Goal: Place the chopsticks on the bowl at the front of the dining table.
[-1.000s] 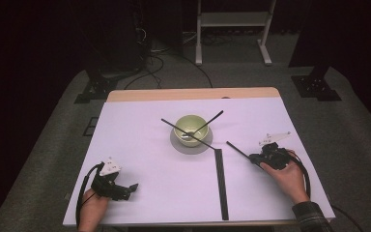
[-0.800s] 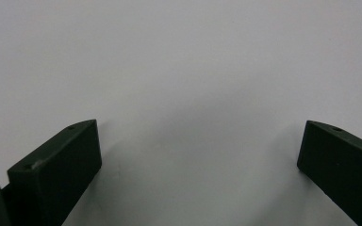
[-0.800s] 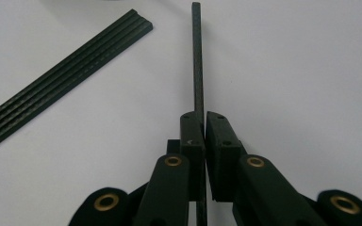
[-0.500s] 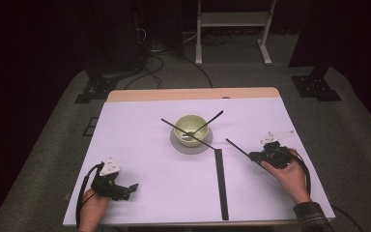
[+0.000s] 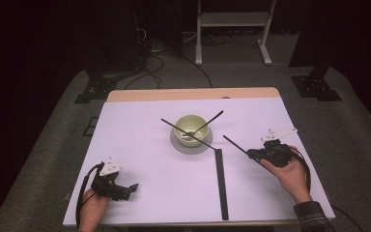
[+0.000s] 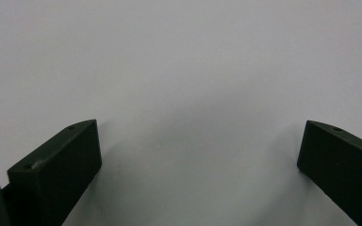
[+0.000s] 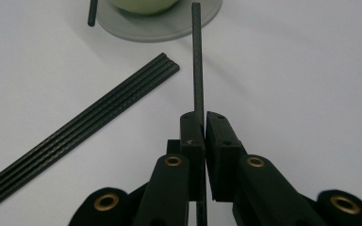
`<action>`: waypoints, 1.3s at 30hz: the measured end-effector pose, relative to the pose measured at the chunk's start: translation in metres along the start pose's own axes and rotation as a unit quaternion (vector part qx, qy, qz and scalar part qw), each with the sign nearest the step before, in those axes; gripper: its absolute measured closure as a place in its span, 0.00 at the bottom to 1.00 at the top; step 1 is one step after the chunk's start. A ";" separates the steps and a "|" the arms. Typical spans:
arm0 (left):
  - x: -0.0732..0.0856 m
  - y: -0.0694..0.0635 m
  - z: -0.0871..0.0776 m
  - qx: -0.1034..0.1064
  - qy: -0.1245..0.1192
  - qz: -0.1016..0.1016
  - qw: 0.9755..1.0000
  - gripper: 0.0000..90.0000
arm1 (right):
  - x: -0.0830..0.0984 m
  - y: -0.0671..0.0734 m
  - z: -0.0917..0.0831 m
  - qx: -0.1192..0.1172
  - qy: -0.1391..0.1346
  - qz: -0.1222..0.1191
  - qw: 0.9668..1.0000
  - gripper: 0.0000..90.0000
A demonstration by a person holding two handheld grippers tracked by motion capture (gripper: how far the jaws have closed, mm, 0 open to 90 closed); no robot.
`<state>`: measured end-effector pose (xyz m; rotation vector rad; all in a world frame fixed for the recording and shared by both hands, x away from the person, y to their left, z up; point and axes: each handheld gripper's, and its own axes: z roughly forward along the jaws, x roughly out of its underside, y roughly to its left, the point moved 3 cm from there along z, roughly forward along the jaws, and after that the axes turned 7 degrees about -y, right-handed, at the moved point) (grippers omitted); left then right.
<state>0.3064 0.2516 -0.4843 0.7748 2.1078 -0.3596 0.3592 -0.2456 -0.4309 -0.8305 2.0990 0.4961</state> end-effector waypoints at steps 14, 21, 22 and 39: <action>0.000 0.000 0.000 0.000 0.000 0.001 1.000 0.00 | -0.017 0.010 0.000 -0.010 -0.012 -0.011 1.000 0.95; 0.000 0.000 0.000 0.000 0.001 0.001 1.000 0.00 | -0.025 0.014 0.001 -0.014 -0.017 -0.015 1.000 0.95; 0.000 0.000 0.000 0.000 0.001 0.001 1.000 0.00 | -0.026 0.014 0.002 -0.015 -0.018 -0.017 1.000 0.95; 0.000 0.000 0.000 0.000 0.001 0.001 1.000 0.00 | -0.052 0.023 0.019 -0.028 -0.025 -0.028 0.999 0.95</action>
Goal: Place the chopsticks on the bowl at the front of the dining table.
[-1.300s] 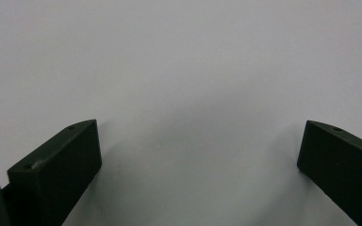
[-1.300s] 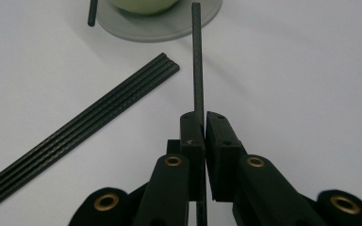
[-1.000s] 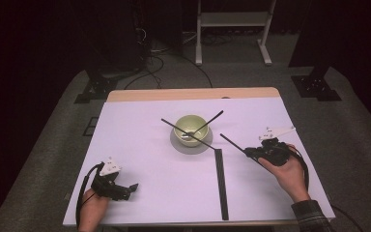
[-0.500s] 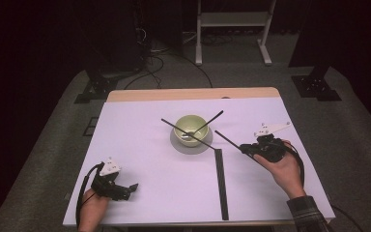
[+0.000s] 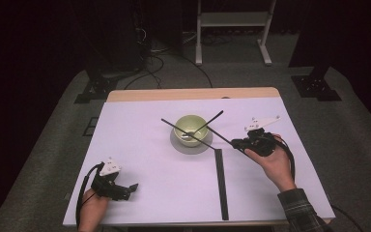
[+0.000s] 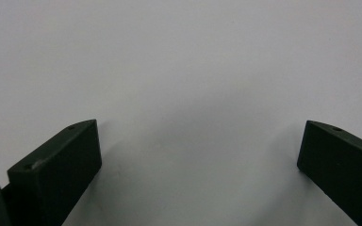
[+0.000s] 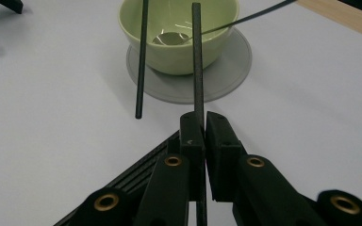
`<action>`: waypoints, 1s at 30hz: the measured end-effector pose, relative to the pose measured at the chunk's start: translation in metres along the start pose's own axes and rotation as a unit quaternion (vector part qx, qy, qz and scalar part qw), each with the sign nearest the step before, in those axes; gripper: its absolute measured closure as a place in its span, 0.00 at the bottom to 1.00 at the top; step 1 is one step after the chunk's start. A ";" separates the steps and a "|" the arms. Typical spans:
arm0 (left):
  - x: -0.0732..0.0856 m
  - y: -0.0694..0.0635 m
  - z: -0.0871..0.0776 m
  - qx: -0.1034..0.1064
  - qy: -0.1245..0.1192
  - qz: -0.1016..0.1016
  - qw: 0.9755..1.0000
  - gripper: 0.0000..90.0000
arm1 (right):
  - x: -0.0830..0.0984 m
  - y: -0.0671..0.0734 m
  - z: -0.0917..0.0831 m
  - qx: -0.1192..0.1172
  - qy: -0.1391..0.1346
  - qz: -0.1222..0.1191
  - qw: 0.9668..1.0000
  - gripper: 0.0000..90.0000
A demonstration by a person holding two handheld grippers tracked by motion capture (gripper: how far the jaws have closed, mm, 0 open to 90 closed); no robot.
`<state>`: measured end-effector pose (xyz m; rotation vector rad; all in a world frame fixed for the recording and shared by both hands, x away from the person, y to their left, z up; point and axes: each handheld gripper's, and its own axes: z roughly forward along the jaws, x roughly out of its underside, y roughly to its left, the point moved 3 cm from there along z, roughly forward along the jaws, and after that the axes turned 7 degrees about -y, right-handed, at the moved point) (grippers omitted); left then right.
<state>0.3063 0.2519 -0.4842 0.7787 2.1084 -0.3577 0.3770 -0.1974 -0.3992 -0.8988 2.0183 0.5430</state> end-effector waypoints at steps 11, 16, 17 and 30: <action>0.000 0.000 0.000 0.000 0.000 0.001 1.000 0.00 | -0.018 0.001 0.015 -0.005 -0.004 0.002 1.000 0.95; 0.000 0.000 0.000 0.000 0.000 0.001 1.000 0.00 | -0.025 0.000 0.021 -0.005 -0.002 0.001 1.000 0.95; 0.000 0.000 0.000 0.000 -0.001 0.001 1.000 0.00 | -0.026 0.000 0.023 -0.006 -0.003 0.002 1.000 0.95; 0.000 0.000 0.000 0.000 -0.002 0.000 1.000 0.00 | -0.045 -0.001 0.046 -0.010 0.001 0.006 1.000 0.95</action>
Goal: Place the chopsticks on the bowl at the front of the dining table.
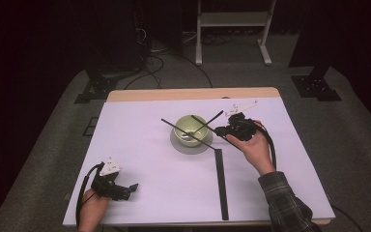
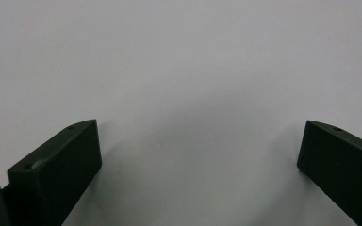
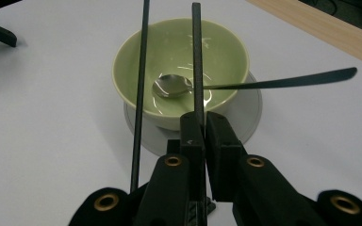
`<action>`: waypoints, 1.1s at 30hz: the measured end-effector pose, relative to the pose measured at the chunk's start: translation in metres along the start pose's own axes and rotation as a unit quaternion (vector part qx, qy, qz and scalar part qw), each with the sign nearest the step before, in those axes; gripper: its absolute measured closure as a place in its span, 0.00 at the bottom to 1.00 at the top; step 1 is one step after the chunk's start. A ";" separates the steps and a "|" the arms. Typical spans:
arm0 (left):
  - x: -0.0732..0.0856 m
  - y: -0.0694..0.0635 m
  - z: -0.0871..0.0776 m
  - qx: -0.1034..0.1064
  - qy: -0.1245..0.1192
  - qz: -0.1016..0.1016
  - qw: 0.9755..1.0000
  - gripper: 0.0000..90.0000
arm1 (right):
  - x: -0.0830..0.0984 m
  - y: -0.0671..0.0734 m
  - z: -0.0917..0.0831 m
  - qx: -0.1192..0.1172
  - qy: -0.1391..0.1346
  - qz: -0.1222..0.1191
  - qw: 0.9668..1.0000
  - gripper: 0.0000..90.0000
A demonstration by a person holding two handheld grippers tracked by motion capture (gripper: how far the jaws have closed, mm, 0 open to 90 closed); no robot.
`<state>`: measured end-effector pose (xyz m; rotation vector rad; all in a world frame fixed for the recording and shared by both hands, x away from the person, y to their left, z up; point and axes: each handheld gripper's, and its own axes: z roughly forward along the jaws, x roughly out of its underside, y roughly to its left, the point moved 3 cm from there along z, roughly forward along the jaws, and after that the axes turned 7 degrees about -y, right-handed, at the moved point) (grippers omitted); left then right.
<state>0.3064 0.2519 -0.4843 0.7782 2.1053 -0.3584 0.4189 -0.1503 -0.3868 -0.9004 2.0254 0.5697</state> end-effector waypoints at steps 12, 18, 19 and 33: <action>0.000 0.000 0.000 0.000 0.000 0.000 1.000 0.00 | -0.018 -0.001 0.016 0.000 0.003 0.001 1.000 0.95; 0.000 0.000 0.000 0.000 0.000 0.001 1.000 0.00 | -0.027 0.000 0.025 -0.001 0.004 0.002 1.000 0.95; 0.000 0.000 0.000 0.000 0.000 0.001 1.000 0.00 | -0.028 0.001 0.026 -0.002 0.006 0.002 1.000 0.95; 0.000 0.000 0.000 0.000 0.001 0.000 1.000 0.00 | -0.041 0.007 0.051 -0.004 0.013 -0.002 1.000 0.95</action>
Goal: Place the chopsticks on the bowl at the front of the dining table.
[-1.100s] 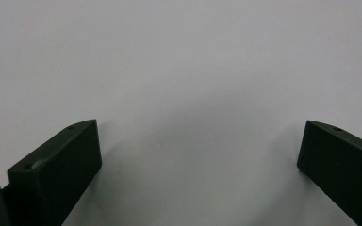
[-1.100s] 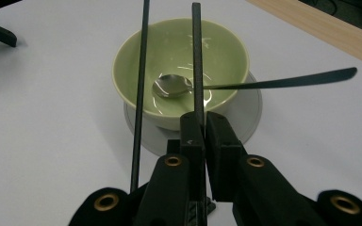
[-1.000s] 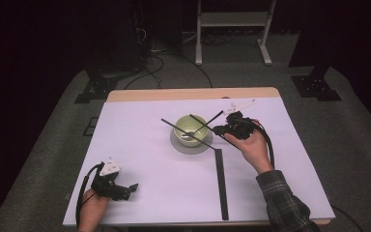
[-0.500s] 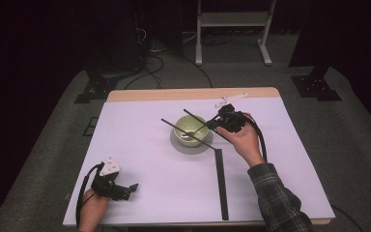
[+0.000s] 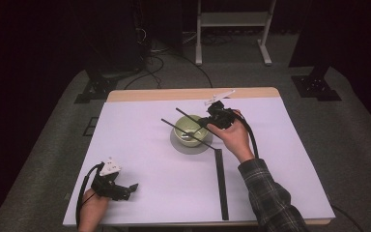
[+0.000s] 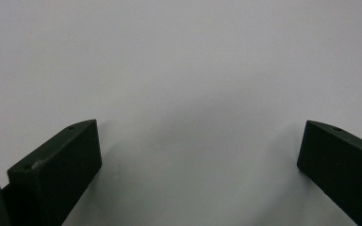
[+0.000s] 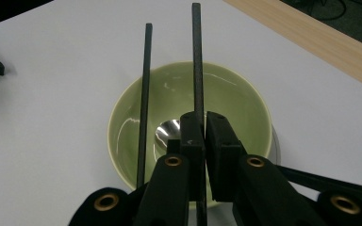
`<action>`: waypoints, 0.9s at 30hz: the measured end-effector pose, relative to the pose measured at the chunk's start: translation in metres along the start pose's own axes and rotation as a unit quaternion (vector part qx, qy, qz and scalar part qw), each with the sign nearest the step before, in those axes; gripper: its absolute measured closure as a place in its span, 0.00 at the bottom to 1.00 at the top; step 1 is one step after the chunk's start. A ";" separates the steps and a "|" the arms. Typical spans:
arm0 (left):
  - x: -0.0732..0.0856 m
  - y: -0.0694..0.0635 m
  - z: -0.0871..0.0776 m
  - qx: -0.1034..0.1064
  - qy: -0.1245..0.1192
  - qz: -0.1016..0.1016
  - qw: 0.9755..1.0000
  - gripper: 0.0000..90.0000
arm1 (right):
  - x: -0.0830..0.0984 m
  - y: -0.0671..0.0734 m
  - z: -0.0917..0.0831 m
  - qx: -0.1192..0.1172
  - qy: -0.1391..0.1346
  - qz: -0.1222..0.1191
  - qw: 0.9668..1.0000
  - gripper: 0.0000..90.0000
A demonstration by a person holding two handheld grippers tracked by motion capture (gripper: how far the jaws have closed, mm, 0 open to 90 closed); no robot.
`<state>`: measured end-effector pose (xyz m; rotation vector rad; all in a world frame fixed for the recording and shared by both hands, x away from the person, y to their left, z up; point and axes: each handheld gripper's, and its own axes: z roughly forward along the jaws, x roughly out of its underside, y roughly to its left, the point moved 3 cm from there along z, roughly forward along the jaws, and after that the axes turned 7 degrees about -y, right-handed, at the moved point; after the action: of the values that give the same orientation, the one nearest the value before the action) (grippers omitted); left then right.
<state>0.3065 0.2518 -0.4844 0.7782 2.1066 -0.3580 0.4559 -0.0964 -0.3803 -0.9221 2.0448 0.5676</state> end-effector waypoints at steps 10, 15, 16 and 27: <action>0.000 0.000 0.000 0.000 0.000 0.000 1.000 0.00 | -0.008 0.004 0.020 -0.005 0.011 0.000 1.000 0.95; 0.000 0.000 0.000 0.000 0.000 0.000 1.000 0.00 | -0.009 0.007 0.028 -0.007 0.014 -0.003 1.000 0.95; 0.000 0.000 0.000 0.000 0.000 0.000 1.000 0.00 | -0.009 0.007 0.030 -0.008 0.015 -0.002 1.000 0.95; 0.000 0.000 0.000 0.000 0.000 0.000 1.000 0.00 | -0.003 0.008 0.044 -0.009 0.031 0.003 0.999 0.95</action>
<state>0.3064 0.2518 -0.4843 0.7795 2.1068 -0.3578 0.4729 -0.0613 -0.4024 -0.9561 2.1005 0.5686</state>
